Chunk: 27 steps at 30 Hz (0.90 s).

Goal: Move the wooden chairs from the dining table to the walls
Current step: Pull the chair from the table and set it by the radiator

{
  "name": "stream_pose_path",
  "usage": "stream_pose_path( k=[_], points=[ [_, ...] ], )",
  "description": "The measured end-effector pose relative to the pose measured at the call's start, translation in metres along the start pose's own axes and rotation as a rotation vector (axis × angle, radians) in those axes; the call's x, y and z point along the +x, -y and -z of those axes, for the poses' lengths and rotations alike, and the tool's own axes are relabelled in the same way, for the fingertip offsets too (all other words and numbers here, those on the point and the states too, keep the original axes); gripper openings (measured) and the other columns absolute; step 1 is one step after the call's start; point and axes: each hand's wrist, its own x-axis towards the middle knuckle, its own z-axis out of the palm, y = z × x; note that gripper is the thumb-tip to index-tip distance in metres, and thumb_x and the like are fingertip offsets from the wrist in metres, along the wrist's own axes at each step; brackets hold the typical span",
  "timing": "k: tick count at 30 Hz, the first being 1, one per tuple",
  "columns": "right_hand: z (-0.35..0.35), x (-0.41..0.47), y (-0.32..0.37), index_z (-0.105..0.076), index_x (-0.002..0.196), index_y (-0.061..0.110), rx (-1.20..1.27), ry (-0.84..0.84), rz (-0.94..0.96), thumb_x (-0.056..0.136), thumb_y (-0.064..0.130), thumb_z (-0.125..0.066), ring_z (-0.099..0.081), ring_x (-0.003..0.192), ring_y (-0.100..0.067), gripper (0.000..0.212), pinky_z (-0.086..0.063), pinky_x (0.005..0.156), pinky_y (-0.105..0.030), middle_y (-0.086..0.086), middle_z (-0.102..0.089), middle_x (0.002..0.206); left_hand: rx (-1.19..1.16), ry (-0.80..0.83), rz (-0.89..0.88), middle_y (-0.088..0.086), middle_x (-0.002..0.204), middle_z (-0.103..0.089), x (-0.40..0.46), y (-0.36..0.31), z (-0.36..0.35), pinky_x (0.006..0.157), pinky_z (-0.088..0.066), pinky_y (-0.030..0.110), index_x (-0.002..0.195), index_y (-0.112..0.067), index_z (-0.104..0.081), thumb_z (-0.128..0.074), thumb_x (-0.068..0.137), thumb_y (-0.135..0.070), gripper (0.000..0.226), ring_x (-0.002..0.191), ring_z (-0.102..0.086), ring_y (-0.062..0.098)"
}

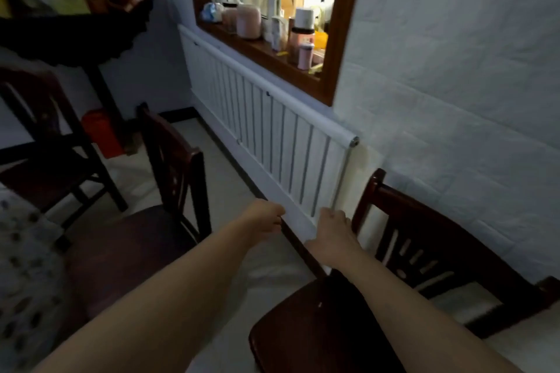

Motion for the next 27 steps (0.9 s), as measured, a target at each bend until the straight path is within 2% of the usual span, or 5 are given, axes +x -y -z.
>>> stream_pose_path(
  k=[9,13,17,23,27],
  points=[
    [-0.045,-0.005,0.149,-0.027,0.138,0.012,-0.028,0.059,0.104,0.089,0.029,-0.059,-0.032,0.126,-0.032,0.061,-0.038,0.102,-0.041,-0.016,-0.029,0.139,-0.135,-0.079,0.044,0.011,0.125,-0.058,-0.025,0.047,0.174,0.098,-0.039,0.039,0.13,-0.005,-0.048,-0.05,0.095,-0.019,0.038,0.101,-0.056,0.02],
    [-0.055,0.007,0.191,-0.033,0.131,0.01,-0.06,0.087,0.164,0.087,0.034,-0.061,-0.034,0.123,-0.031,0.058,-0.041,0.1,-0.04,-0.016,-0.032,0.135,-0.205,-0.08,0.054,0.01,0.131,-0.056,-0.022,0.058,0.223,0.101,-0.037,0.039,0.137,-0.005,-0.041,-0.048,0.096,-0.021,0.045,0.116,-0.056,0.023],
    [-0.058,0.03,0.226,-0.028,0.139,0.011,-0.048,0.09,0.206,0.087,0.035,-0.06,-0.035,0.126,-0.032,0.066,-0.041,0.102,-0.039,-0.015,-0.03,0.141,-0.215,-0.129,0.017,0.004,0.099,-0.063,-0.007,0.061,0.256,0.1,-0.039,0.041,0.135,-0.006,-0.043,-0.051,0.094,-0.022,0.044,0.086,-0.061,0.015],
    [-0.058,0.088,0.271,-0.038,0.124,0.013,-0.025,0.061,0.232,0.087,0.028,-0.062,-0.038,0.124,-0.033,0.047,-0.044,0.097,-0.039,-0.018,-0.035,0.135,-0.225,-0.157,0.013,0.013,0.129,-0.057,0.04,0.042,0.288,0.104,-0.037,0.044,0.131,-0.007,-0.047,-0.052,0.094,-0.021,0.04,0.11,-0.059,0.025],
    [-0.052,0.152,0.301,-0.033,0.132,0.01,-0.006,0.013,0.273,0.084,0.028,-0.063,-0.036,0.125,-0.033,0.059,-0.041,0.097,-0.04,-0.018,-0.036,0.135,-0.211,-0.223,0.022,0.005,0.105,-0.06,0.1,0.007,0.304,0.093,-0.041,0.039,0.123,-0.009,-0.053,-0.053,0.093,-0.023,0.033,0.087,-0.061,0.017]
  ],
)
